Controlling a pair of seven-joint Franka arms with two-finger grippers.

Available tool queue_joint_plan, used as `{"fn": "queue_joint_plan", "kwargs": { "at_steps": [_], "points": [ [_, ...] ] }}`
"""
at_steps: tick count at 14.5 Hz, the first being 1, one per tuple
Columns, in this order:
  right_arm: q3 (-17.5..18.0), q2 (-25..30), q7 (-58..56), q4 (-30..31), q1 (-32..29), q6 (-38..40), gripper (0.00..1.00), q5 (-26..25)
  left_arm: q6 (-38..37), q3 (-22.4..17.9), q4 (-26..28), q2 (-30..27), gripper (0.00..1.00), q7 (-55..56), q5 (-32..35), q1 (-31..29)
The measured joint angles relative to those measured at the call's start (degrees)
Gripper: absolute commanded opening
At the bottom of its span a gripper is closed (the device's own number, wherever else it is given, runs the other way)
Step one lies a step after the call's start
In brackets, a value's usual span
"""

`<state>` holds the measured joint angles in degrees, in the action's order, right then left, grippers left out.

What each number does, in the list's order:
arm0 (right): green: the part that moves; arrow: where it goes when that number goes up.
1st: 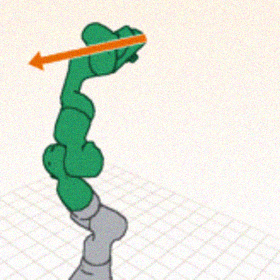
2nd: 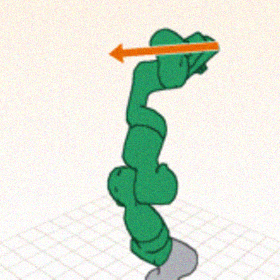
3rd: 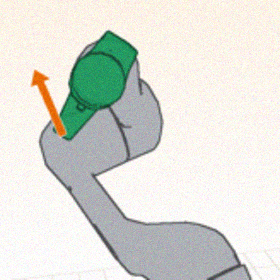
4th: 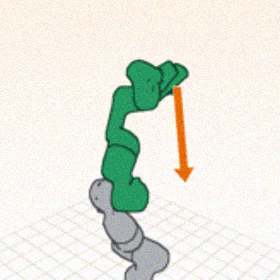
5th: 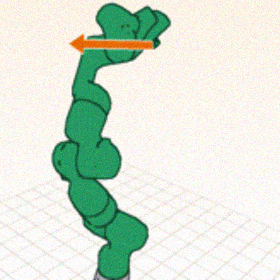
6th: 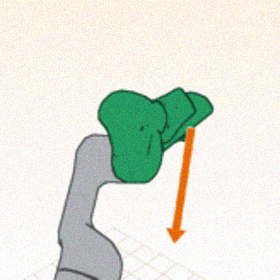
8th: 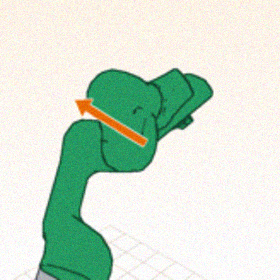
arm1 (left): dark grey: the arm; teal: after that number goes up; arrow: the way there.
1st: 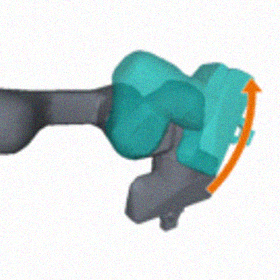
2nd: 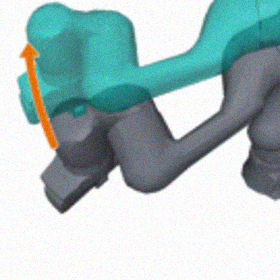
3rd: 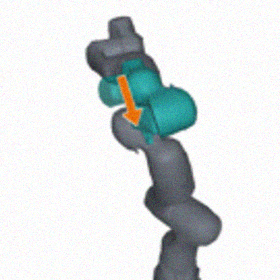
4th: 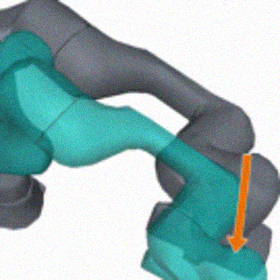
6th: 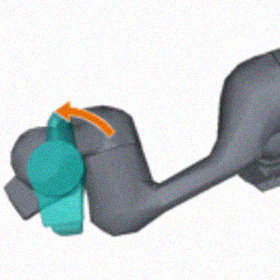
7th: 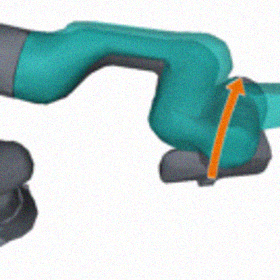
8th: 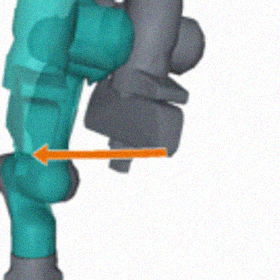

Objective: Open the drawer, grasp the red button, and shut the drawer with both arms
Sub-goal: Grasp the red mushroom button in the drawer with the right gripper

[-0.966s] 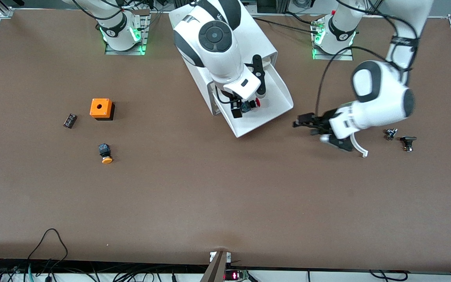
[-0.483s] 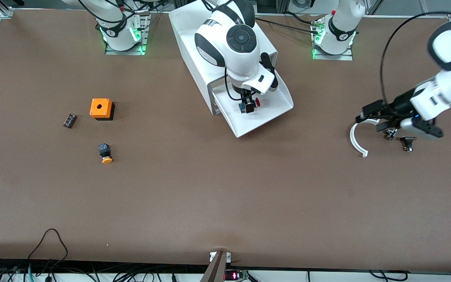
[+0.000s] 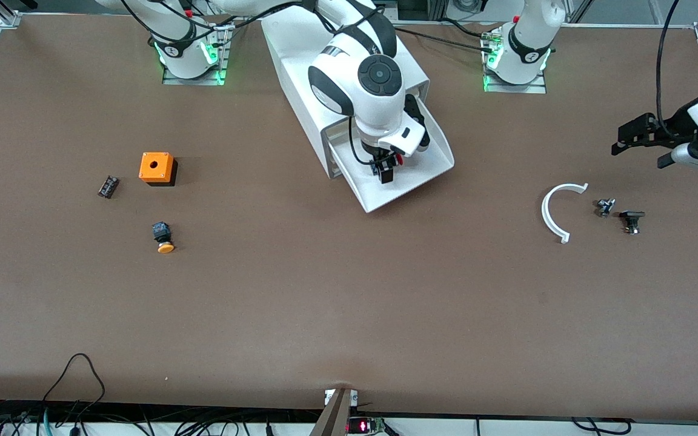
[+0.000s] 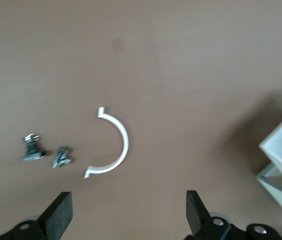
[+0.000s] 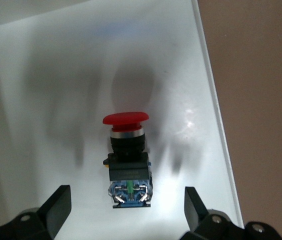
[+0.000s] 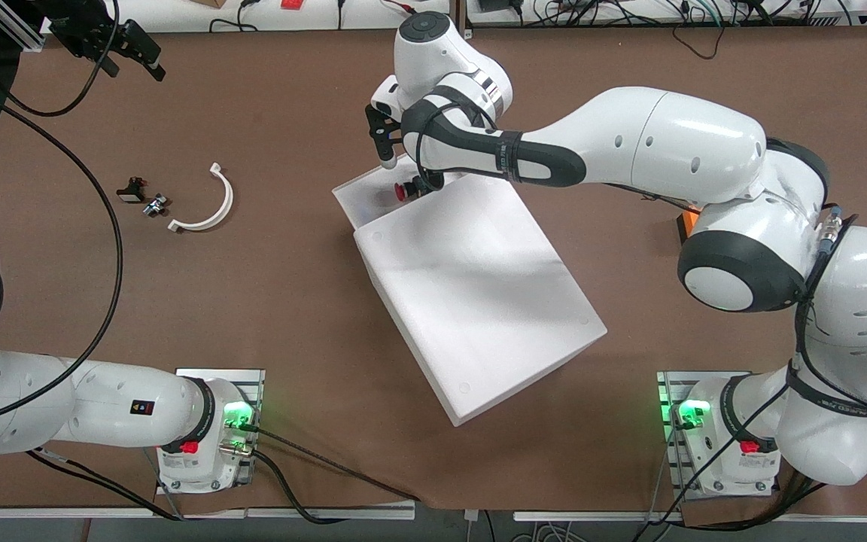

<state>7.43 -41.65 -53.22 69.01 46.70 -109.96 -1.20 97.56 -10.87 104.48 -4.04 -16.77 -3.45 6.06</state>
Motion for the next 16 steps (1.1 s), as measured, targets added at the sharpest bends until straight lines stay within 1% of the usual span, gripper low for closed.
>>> {"fn": "queue_joint_plan", "kwargs": {
  "at_steps": [2,5,8,11,16],
  "points": [
    [0.00,-0.35,0.00,0.00,0.00,-0.20,1.00,-0.07,0.00,1.00,-0.11,0.01,1.00,2.89,2.21,0.44],
    [0.00,-1.06,-0.02,0.00,0.00,-0.69,0.99,-0.34,-0.16,2.19,-0.43,0.04,1.00,6.11,2.79,0.92],
    [0.00,-1.27,-0.04,0.00,0.01,-0.90,0.87,-1.30,-1.63,2.47,-1.54,0.29,1.00,6.50,2.80,1.00],
    [0.00,-1.44,-0.09,0.00,0.01,-1.94,0.84,-1.31,-2.14,2.74,-2.08,0.40,1.00,7.17,2.80,1.01],
    [0.00,-2.11,-0.15,0.00,0.02,-4.35,0.69,-1.31,-3.09,2.74,-2.26,0.70,1.00,7.47,2.80,0.98]
  ]
}}
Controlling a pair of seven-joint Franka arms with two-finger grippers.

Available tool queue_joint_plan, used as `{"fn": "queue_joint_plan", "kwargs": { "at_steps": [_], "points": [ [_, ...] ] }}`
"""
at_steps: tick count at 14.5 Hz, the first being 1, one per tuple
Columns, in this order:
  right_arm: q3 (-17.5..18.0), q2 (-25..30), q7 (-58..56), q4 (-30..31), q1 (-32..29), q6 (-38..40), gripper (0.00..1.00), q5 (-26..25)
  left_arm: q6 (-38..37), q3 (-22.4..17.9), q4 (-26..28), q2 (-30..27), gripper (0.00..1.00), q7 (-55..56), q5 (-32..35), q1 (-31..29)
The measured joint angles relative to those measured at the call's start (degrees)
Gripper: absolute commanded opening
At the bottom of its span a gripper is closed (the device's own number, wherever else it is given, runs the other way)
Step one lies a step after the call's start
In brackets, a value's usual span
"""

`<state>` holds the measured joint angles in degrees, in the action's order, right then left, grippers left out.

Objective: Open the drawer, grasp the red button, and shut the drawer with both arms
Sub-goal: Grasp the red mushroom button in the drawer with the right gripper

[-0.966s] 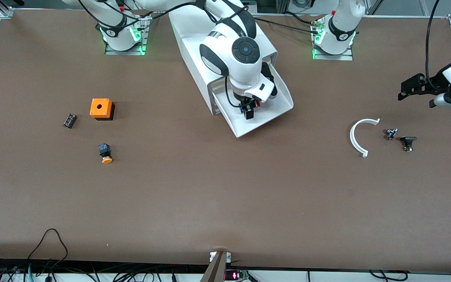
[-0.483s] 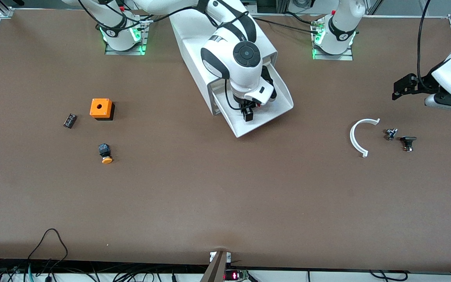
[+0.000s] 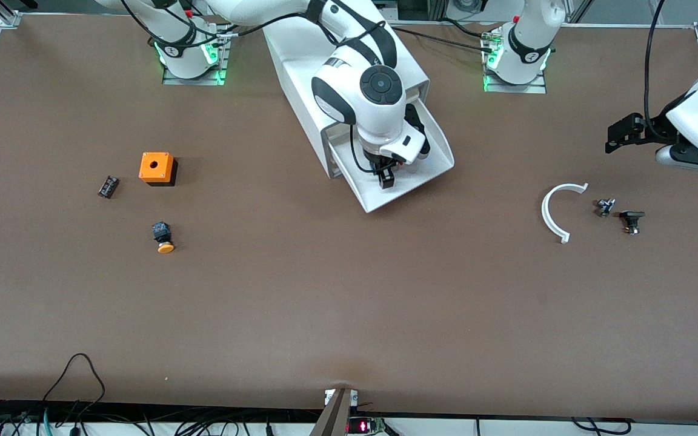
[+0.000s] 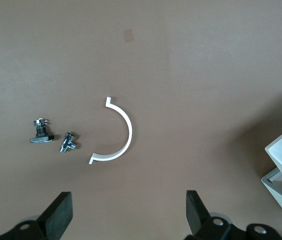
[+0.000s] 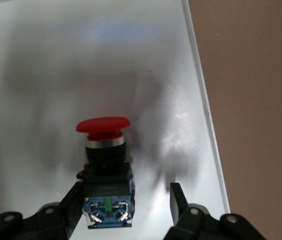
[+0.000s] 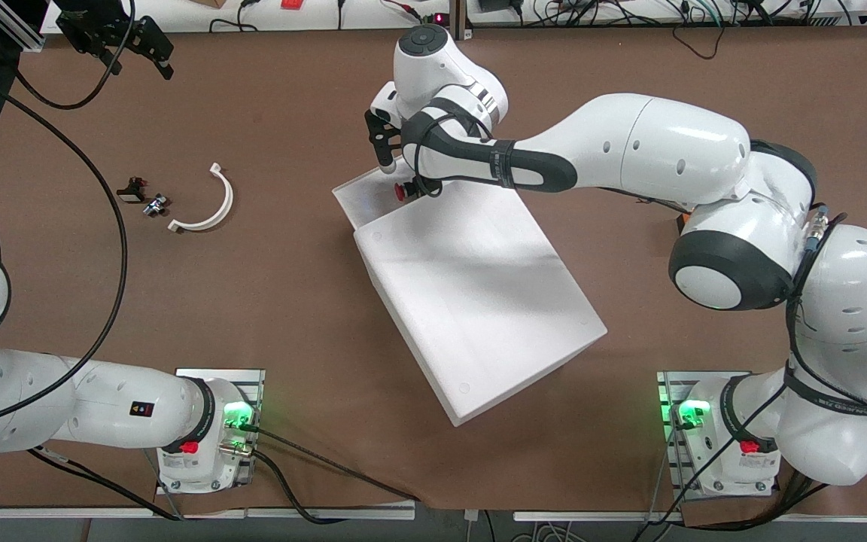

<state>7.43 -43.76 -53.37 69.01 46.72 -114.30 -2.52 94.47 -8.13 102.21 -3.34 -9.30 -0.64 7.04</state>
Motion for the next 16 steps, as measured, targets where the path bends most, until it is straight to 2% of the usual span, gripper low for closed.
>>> {"fn": "queue_joint_plan", "kwargs": {
  "at_steps": [4,8,16],
  "points": [
    [0.00,-0.41,-0.17,0.03,0.42,-0.61,0.48,-0.01,-0.02,0.08,-0.16,0.00,1.00,0.01,0.00,0.00],
    [0.00,-0.41,-0.28,0.03,0.67,-1.05,0.34,-0.08,-0.13,0.83,-1.07,0.03,1.00,0.01,0.00,0.03],
    [-0.32,0.78,1.43,-0.79,0.86,-2.88,0.31,-0.13,-0.29,1.26,-1.38,0.21,1.00,0.05,0.00,0.03]
  ]
}}
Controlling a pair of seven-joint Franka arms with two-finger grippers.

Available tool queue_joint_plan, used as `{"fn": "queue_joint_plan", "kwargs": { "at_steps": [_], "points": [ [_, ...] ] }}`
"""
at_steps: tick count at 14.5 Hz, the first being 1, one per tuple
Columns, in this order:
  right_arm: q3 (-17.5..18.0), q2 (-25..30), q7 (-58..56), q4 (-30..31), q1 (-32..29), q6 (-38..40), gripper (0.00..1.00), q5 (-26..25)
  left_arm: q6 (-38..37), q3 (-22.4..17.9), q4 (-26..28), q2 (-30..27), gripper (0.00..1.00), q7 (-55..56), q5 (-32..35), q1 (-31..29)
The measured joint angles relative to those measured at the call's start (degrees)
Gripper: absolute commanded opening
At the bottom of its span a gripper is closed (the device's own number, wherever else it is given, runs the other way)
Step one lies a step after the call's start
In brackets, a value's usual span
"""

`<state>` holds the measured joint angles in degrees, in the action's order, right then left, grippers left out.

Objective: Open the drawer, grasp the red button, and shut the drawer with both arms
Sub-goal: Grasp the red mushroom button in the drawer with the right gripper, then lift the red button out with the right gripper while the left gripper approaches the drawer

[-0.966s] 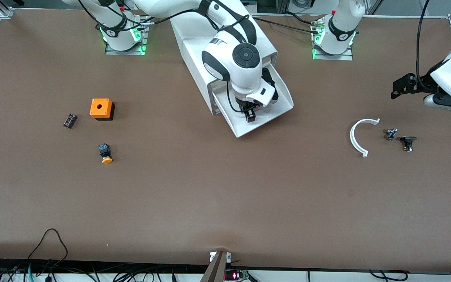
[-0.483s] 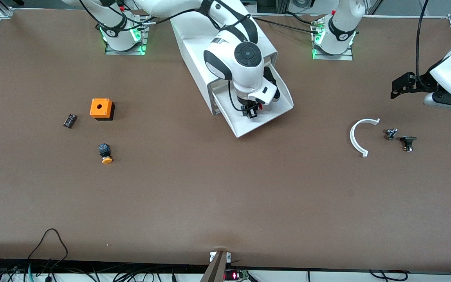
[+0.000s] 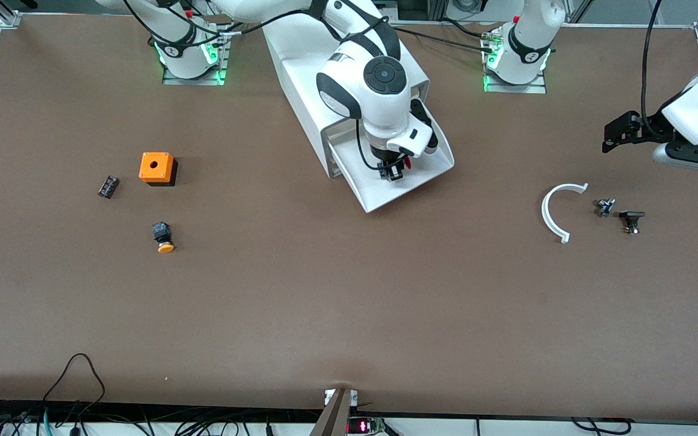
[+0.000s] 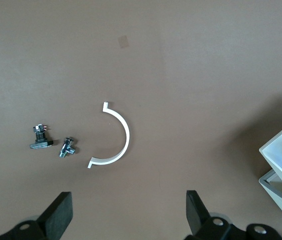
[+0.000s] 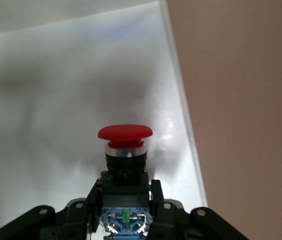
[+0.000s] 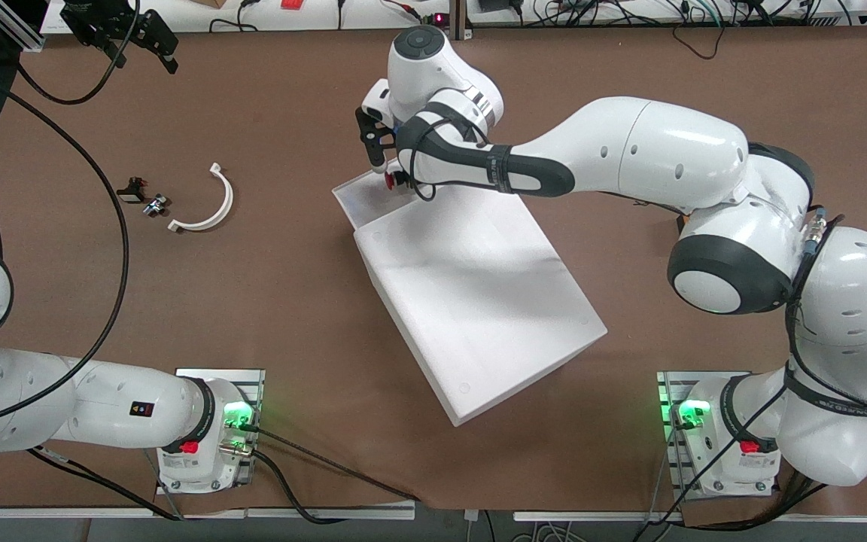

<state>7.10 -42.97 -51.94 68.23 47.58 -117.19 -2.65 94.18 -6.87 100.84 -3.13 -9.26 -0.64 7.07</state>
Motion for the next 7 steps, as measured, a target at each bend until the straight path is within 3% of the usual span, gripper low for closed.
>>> {"fn": "queue_joint_plan", "kwargs": {
  "at_steps": [4,7],
  "points": [
    [-0.75,2.83,8.29,-0.18,-0.98,-0.38,0.31,0.20,0.00,0.00,-0.09,0.10,1.00,0.00,0.00,-0.03],
    [-3.26,4.00,14.84,-0.15,-1.30,-0.50,0.31,0.20,0.00,0.02,-0.92,0.56,1.00,0.00,0.00,-0.03]
  ]
}}
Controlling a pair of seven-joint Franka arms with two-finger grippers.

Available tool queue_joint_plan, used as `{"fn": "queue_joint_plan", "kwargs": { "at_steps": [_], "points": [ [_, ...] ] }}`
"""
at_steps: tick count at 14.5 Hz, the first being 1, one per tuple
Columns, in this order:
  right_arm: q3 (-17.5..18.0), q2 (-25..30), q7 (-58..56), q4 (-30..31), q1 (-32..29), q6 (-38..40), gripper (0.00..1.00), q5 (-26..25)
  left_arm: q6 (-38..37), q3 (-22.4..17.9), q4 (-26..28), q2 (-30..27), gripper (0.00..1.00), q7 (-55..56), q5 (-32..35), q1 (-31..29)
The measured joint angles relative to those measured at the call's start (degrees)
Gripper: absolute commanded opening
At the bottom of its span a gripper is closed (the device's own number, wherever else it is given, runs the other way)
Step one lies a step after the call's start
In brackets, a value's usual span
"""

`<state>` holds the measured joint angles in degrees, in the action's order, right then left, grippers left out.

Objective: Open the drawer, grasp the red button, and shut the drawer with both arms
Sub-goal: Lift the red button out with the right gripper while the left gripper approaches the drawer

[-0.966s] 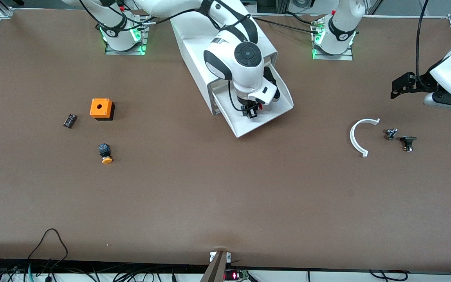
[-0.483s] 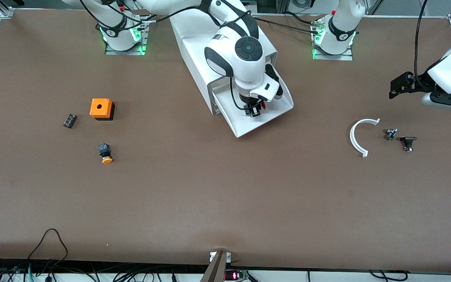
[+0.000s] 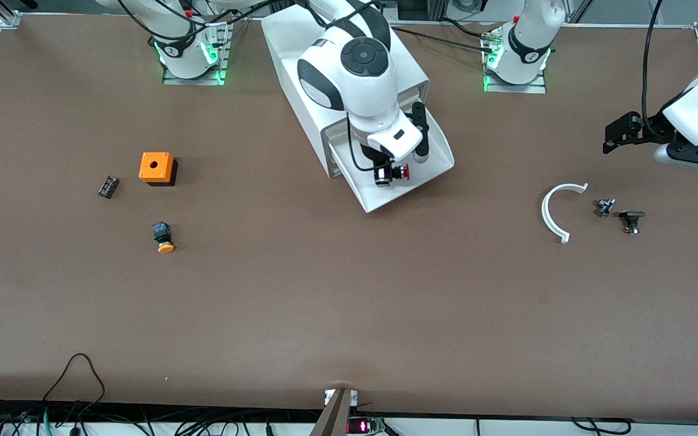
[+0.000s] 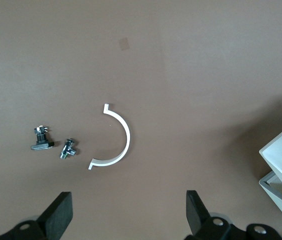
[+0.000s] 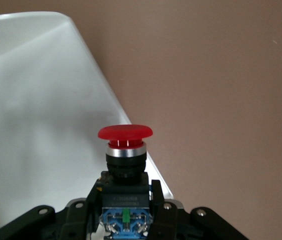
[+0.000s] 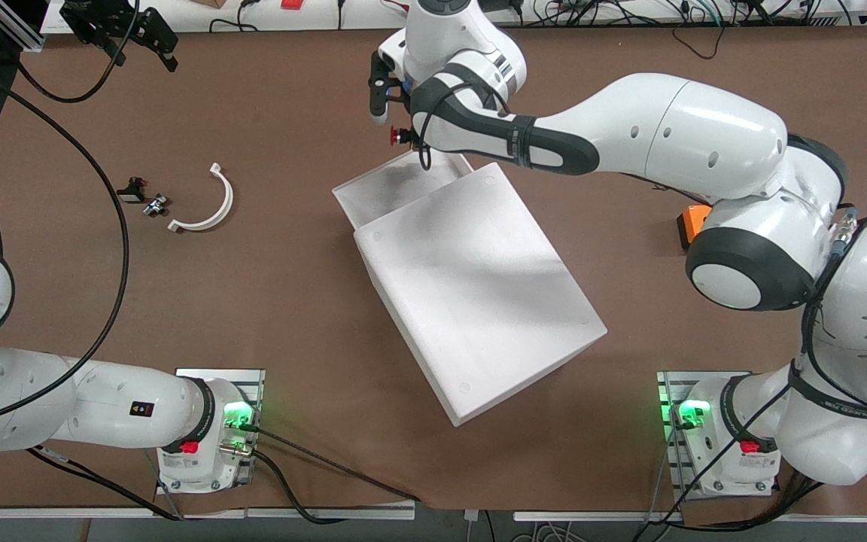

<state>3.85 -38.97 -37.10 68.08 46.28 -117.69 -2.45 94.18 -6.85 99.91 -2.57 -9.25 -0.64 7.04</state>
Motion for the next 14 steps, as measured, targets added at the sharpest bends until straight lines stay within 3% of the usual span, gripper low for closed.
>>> {"fn": "queue_joint_plan", "kwargs": {
  "at_steps": [6,11,14],
  "points": [
    [-8.23,3.68,8.07,5.56,-5.58,-0.05,0.31,0.05,-1.91,1.14,-4.22,2.97,1.00,0.00,0.00,0.10],
    [-8.90,6.61,20.82,13.49,-11.53,-0.07,0.31,0.17,-1.67,3.21,-4.35,5.42,1.00,6.35,0.00,1.36],
    [-8.97,7.11,29.64,17.88,-13.21,-0.46,0.31,0.18,5.16,6.61,-1.89,9.21,1.00,13.11,-0.27,2.35]
  ]
}}
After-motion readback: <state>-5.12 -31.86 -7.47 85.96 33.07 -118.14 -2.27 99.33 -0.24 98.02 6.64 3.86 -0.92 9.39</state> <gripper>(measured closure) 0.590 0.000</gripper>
